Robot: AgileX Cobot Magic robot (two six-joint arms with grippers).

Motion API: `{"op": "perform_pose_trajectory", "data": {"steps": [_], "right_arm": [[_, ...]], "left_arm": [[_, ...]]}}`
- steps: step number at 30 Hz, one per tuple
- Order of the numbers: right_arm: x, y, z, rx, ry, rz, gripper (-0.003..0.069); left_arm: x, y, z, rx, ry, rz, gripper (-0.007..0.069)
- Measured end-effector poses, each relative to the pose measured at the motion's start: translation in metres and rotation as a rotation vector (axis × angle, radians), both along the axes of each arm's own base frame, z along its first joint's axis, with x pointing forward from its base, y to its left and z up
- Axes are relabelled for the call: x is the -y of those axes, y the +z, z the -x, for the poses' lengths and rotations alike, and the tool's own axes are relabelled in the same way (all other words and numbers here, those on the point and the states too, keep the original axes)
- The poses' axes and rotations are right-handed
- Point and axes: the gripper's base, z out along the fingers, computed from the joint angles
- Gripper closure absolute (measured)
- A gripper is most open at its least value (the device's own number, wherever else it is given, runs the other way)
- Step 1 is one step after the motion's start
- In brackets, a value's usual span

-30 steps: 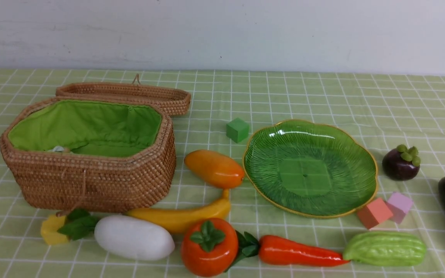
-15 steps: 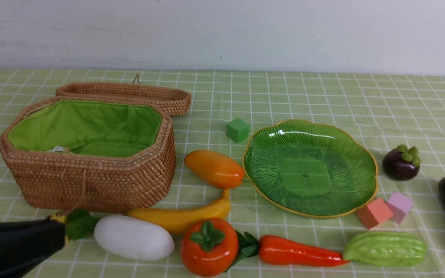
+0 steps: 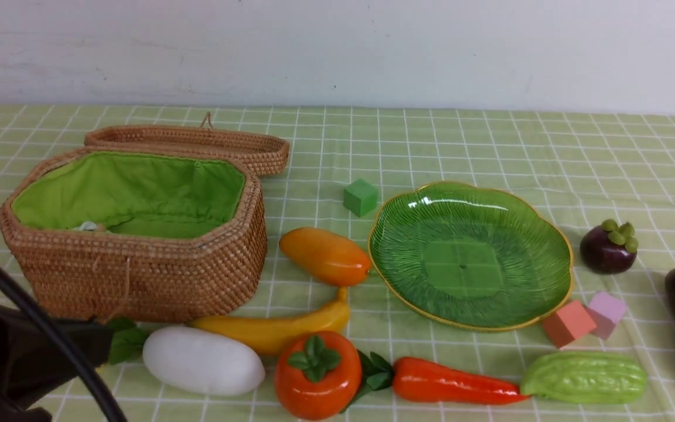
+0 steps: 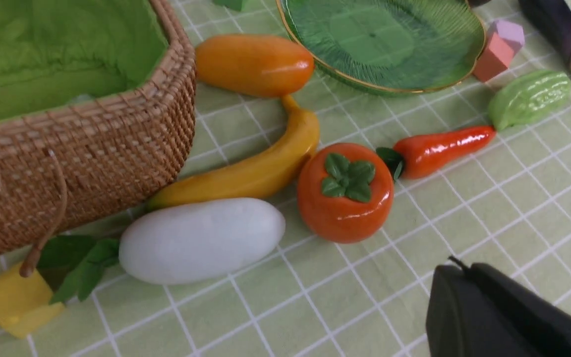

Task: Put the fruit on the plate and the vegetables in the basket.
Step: Take a daikon with your left arm and place it on the basket on the left.

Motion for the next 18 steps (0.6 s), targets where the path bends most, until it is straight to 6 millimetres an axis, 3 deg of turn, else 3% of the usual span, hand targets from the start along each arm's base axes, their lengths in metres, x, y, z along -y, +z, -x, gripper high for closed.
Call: {"op": "perform_pose_trajectory", "data": {"steps": [10, 15, 18], "right_arm": [[-0.004, 0.004, -0.005, 0.036, 0.042, -0.002, 0.061], [-0.004, 0.003, -0.004, 0.045, 0.058, 0.02, 0.0603], [-0.003, 0.003, -0.005, 0.052, 0.059, 0.036, 0.0596]], "left_arm": [[0.019, -0.017, -0.008, -0.104, -0.184, -0.117, 0.0638], [0.037, -0.035, -0.032, -0.215, -0.333, -0.263, 0.0635], [0.05, -0.047, -0.06, -0.236, -0.435, -0.407, 0.0596]]}}
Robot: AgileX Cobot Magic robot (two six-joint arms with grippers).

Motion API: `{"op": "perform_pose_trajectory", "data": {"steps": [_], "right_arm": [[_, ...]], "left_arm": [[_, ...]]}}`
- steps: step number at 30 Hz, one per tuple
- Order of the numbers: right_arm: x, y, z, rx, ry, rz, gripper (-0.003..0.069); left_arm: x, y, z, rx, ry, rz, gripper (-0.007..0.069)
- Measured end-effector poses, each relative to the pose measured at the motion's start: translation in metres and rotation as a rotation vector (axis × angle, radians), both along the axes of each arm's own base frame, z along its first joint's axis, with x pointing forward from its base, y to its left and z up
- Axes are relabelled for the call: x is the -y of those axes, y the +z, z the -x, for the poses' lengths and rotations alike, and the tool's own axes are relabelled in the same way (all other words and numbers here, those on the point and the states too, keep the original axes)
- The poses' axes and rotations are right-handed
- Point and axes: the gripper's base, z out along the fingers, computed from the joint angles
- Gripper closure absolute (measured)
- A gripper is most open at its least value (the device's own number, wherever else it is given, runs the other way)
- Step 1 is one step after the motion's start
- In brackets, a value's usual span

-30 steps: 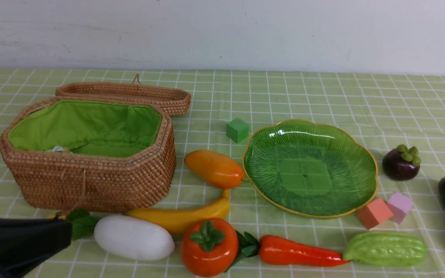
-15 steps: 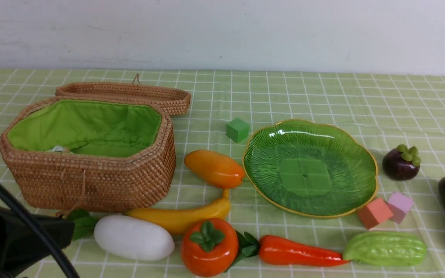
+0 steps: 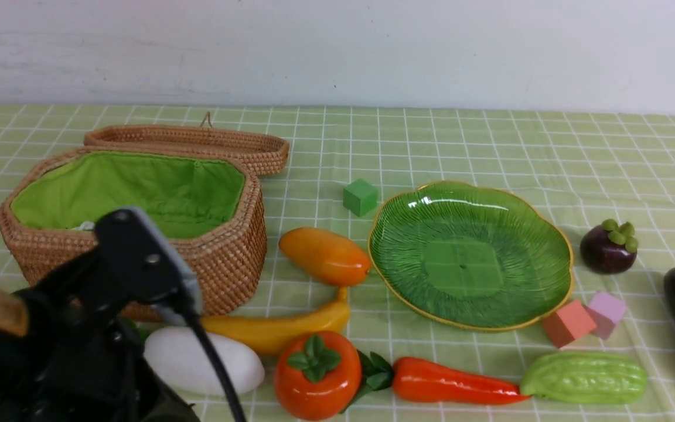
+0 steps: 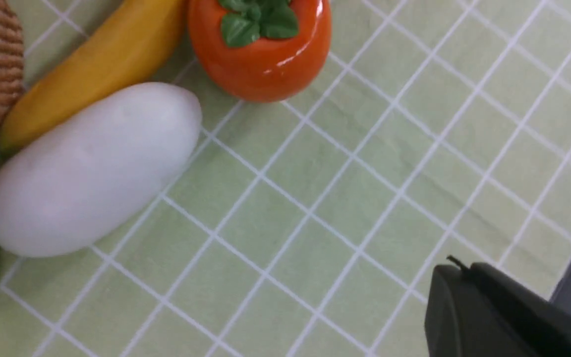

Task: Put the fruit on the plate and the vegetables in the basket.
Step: Take a daikon with your left arm and place it on the basket on the left.

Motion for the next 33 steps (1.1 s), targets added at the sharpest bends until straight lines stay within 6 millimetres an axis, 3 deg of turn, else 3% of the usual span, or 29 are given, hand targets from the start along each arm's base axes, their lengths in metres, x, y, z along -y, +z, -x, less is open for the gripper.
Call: {"op": "perform_pose_trajectory", "data": {"steps": [4, 6, 11, 13, 17, 24, 33], "right_arm": [[0.0, 0.0, 0.0, 0.003, -0.001, 0.008, 0.0592], [0.001, -0.001, 0.0, 0.0, -0.001, 0.014, 0.059], [0.001, -0.002, 0.001, -0.012, 0.006, 0.022, 0.0585], [0.001, -0.002, 0.001, -0.012, 0.006, 0.022, 0.0583], [0.001, -0.002, 0.001, -0.012, 0.006, 0.023, 0.0576], [0.001, -0.002, 0.001, -0.012, 0.006, 0.024, 0.0573], [0.001, -0.002, 0.001, -0.012, 0.006, 0.024, 0.0567]], "left_arm": [[0.008, -0.016, -0.027, 0.002, -0.054, -0.102, 0.0495], [0.011, -0.036, -0.046, 0.018, -0.104, -0.201, 0.0336], [0.014, -0.062, -0.071, 0.09, -0.197, -0.318, 0.0085], [0.017, -0.071, -0.078, 0.107, -0.221, -0.343, 0.0026], [0.02, -0.084, -0.093, 0.18, -0.261, -0.381, -0.0002], [0.021, -0.098, -0.103, 0.22, -0.367, -0.465, 0.0071], [0.024, -0.115, -0.111, 0.213, -0.469, -0.516, 0.0082]]}}
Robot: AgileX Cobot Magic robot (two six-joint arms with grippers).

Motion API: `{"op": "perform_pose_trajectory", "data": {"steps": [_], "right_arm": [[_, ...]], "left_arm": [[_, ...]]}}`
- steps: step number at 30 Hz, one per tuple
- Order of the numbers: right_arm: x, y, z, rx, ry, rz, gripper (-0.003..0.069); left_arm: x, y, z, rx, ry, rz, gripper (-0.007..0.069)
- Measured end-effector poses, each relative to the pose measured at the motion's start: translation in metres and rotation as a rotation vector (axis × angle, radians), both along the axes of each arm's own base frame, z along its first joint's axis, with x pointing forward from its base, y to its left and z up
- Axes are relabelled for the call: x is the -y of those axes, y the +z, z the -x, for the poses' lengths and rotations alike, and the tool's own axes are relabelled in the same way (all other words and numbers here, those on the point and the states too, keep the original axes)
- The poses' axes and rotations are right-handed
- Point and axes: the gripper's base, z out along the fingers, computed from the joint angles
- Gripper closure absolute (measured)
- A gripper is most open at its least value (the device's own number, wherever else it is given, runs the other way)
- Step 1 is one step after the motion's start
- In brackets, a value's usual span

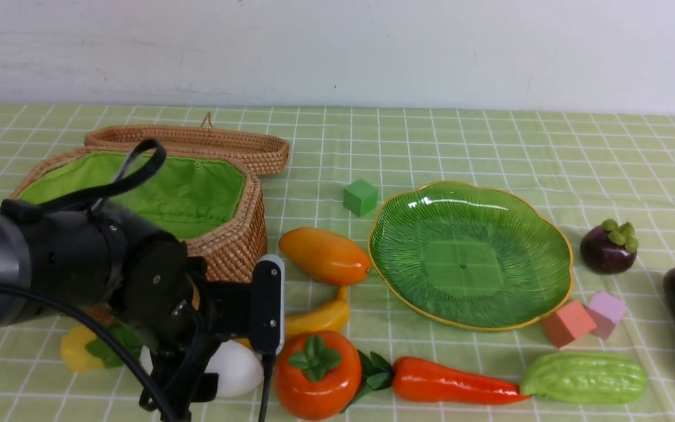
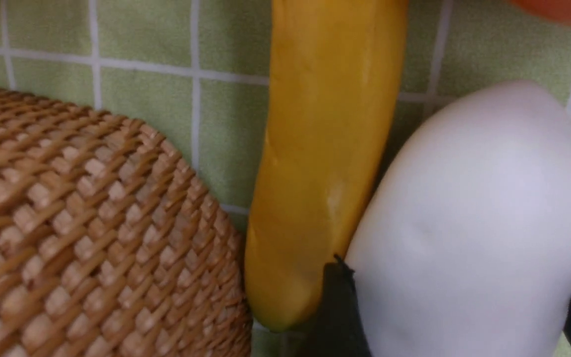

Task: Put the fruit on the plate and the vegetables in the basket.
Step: Take a daikon with your left arm and place it on the basket on the left.

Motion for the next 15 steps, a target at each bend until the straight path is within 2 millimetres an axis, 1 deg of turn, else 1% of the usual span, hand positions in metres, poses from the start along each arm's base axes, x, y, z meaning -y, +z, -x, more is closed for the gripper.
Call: {"op": "perform_pose_trajectory", "data": {"steps": [12, 15], "right_arm": [[0.0, -0.001, 0.001, -0.007, 0.004, 0.004, 0.0559], [0.0, -0.001, 0.001, -0.006, 0.006, 0.006, 0.0554]], "left_arm": [[0.001, 0.001, 0.004, -0.055, 0.036, 0.021, 0.0082], [-0.001, 0.003, 0.01, -0.096, 0.053, 0.022, 0.0082]]}}
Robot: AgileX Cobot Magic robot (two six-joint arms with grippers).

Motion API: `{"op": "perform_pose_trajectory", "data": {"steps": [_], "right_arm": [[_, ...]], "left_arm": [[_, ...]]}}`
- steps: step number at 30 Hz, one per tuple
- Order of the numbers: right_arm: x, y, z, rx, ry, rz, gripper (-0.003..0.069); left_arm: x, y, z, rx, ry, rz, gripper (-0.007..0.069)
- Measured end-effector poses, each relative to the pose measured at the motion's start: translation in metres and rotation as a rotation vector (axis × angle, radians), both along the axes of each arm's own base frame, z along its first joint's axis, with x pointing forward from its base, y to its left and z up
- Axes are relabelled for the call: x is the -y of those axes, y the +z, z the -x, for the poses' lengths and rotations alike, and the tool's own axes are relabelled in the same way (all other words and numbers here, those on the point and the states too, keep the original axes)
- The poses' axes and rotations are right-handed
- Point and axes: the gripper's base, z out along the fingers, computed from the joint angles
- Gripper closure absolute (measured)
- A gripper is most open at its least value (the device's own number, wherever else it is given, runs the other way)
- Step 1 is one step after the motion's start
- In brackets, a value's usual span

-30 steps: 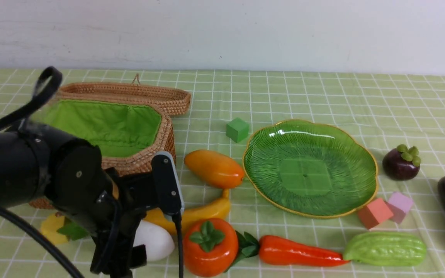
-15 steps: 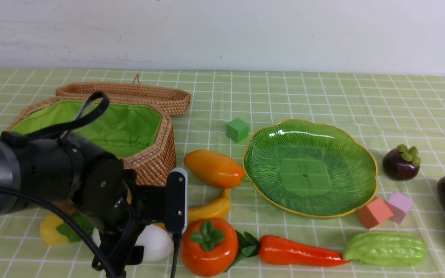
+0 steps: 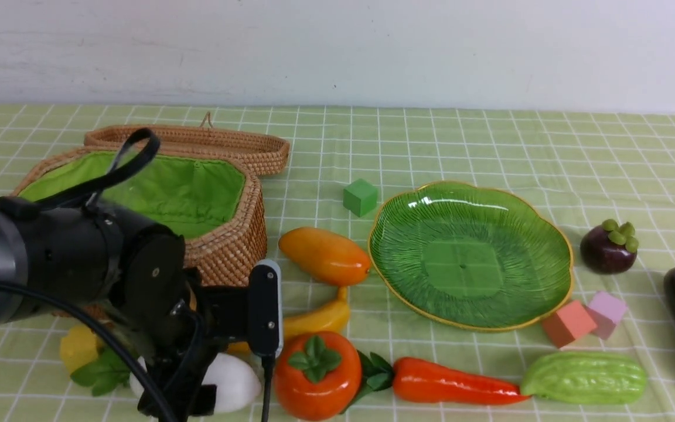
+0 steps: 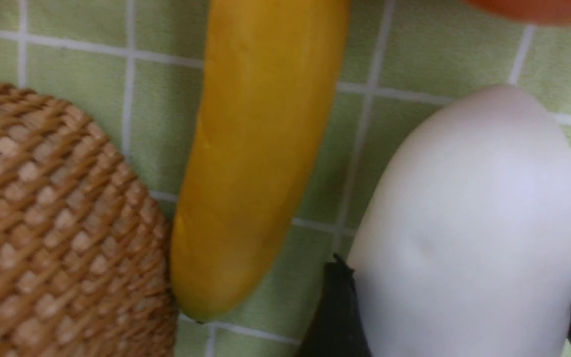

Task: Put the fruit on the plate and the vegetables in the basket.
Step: Take a daikon with your left arm and place it on the basket on the left.

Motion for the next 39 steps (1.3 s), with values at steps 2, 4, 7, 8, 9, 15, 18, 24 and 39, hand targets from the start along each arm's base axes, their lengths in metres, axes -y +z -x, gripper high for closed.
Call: {"op": "perform_pose_trajectory", "data": {"steps": [2, 4, 7, 8, 9, 15, 18, 24, 39], "right_arm": [[0.0, 0.0, 0.0, 0.004, 0.003, 0.003, 0.0554], [0.0, 0.0, 0.0, 0.007, 0.006, 0.007, 0.0554], [0.0, 0.0, 0.0, 0.012, 0.009, 0.01, 0.0554], [0.0, 0.0, 0.0, 0.014, 0.009, 0.009, 0.0552], [0.0, 0.0, 0.0, 0.015, 0.008, 0.009, 0.0553], [0.0, 0.0, 0.0, 0.016, 0.009, 0.01, 0.0552], [0.0, 0.0, 0.0, 0.016, 0.009, 0.01, 0.0552], [-0.001, 0.002, 0.0, 0.021, 0.01, -0.007, 0.0552], [-0.003, 0.023, -0.012, 0.245, -0.039, -0.146, 0.0572]], "left_arm": [[0.0, 0.0, 0.003, -0.021, 0.013, 0.009, 0.0082], [0.0, -0.001, 0.004, -0.026, 0.016, 0.017, 0.0082], [0.001, -0.005, 0.004, -0.037, 0.002, 0.012, 0.0081], [0.001, -0.01, 0.003, -0.044, -0.01, 0.006, 0.0076], [0.002, -0.014, 0.001, -0.045, -0.013, 0.005, 0.0073], [0.003, -0.029, -0.002, -0.093, -0.016, -0.024, 0.0088], [0.003, -0.028, -0.002, -0.092, -0.002, -0.022, 0.0103], [-0.002, -0.014, 0.011, -0.13, 0.058, -0.011, 0.0103], [-0.021, 0.139, 0.026, 0.419, 0.149, 0.212, 0.0103]]}}
